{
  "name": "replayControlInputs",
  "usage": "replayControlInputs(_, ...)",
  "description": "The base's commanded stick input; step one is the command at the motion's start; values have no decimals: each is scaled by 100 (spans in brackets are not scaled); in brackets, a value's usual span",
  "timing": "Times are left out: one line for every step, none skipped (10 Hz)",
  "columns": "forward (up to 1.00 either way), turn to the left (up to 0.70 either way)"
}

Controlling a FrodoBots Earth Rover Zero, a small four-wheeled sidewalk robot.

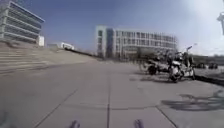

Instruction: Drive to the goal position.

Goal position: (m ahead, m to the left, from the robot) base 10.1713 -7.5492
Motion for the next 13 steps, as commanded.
replayControlInputs(100, 0)
replayControlInputs(100, 0)
replayControlInputs(100, 4)
replayControlInputs(100, 8)
replayControlInputs(100, 0)
replayControlInputs(100, 1)
replayControlInputs(100, 2)
replayControlInputs(100, 0)
replayControlInputs(100, 0)
replayControlInputs(100, 0)
replayControlInputs(100, 0)
replayControlInputs(100, -11)
replayControlInputs(100, -40)
